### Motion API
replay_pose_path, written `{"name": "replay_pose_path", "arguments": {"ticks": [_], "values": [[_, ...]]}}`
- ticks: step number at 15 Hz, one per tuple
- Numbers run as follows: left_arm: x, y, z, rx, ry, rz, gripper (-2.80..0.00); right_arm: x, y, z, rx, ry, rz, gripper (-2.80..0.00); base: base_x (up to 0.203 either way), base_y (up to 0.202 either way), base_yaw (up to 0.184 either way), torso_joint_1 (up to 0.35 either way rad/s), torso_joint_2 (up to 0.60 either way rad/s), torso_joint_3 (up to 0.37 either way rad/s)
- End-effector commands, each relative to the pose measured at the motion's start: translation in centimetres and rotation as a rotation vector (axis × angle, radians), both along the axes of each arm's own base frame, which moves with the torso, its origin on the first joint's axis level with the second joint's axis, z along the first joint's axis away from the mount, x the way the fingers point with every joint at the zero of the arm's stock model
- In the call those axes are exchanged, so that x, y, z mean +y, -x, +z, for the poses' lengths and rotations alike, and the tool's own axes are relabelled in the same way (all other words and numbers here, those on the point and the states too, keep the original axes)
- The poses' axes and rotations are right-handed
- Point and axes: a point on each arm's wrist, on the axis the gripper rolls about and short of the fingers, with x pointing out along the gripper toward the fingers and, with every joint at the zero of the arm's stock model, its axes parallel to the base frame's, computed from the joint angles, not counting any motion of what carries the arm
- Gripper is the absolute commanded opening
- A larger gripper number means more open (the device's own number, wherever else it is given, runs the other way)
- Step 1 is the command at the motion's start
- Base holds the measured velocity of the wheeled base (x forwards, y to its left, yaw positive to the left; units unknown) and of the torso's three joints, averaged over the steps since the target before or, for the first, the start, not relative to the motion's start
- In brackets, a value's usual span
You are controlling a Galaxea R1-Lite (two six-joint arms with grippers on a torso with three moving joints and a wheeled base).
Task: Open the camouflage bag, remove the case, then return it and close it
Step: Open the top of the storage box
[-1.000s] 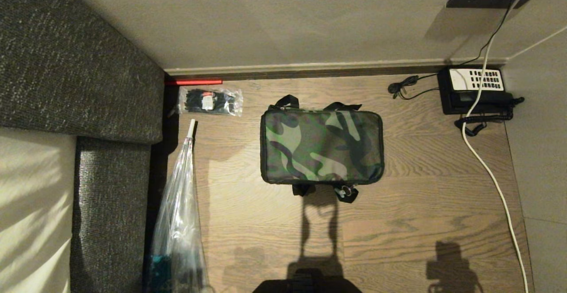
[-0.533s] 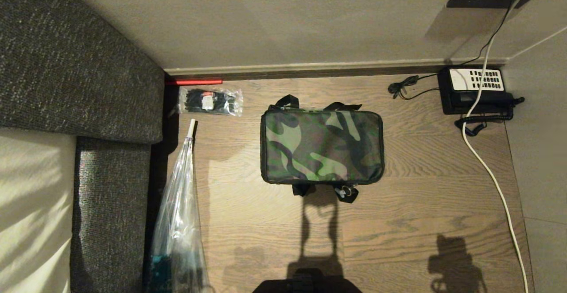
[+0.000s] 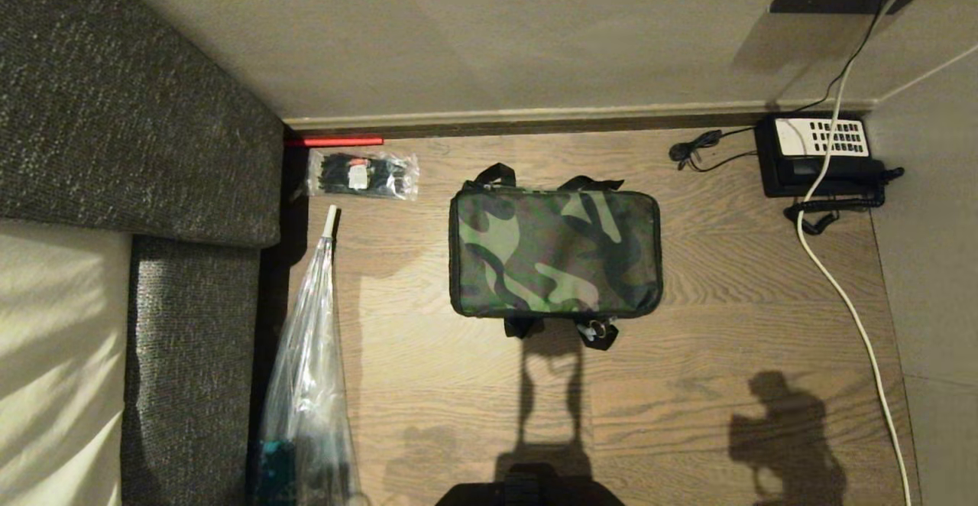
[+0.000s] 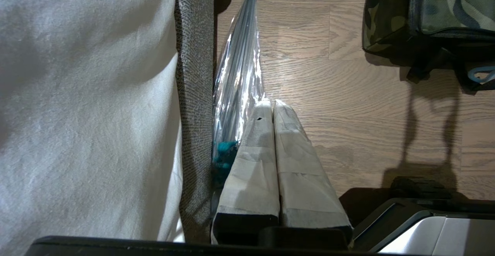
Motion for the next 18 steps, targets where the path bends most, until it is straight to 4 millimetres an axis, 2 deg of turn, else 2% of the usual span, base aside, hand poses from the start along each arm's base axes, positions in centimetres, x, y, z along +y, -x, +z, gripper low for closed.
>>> {"name": "replay_pose_path", "arguments": {"ticks": [1,2,4,6,8,11,14,15,18], "values": [[0.0,0.0,0.0,0.000,0.000,0.001,-2.80,0.1,-11.3,0.5,0.343,-0.026,0.009,-2.80,0.000,0.000,0.000,0.000,0.00,0.000],[0.0,0.0,0.0,-0.001,0.000,0.001,-2.80,0.3,-15.1,-0.1,0.395,-0.043,0.011,-2.80,0.000,0.000,0.000,0.000,0.00,0.000],[0.0,0.0,0.0,-0.001,0.000,0.001,-2.80,1.0,-21.4,-2.2,0.423,-0.051,0.028,-2.80,0.000,0.000,0.000,0.000,0.00,0.000],[0.0,0.0,0.0,0.000,0.000,0.001,-2.80,3.3,-26.3,-4.4,0.366,-0.013,0.054,-2.80,0.000,0.000,0.000,0.000,0.00,0.000],[0.0,0.0,0.0,0.000,0.000,0.001,-2.80,7.3,-28.0,-6.0,0.291,0.030,0.125,-2.80,0.000,0.000,0.000,0.000,0.00,0.000],[0.0,0.0,0.0,0.000,0.000,0.001,-2.80,10.9,-28.4,-7.7,0.294,-0.016,0.191,-2.80,0.000,0.000,0.000,0.000,0.00,0.000],[0.0,0.0,0.0,0.000,0.000,0.001,-2.80,13.0,-29.2,-10.5,0.243,-0.038,0.233,-2.80,0.000,0.000,0.000,0.000,0.00,0.000],[0.0,0.0,0.0,-0.001,0.000,0.001,-2.80,13.4,-29.6,-11.4,0.211,-0.042,0.239,0.00,0.000,0.000,0.000,0.000,0.00,0.000],[0.0,0.0,0.0,0.000,0.001,0.001,-2.80,14.4,-30.9,-13.7,0.135,0.016,0.225,0.00,0.000,0.000,0.000,0.000,0.00,0.000]]}}
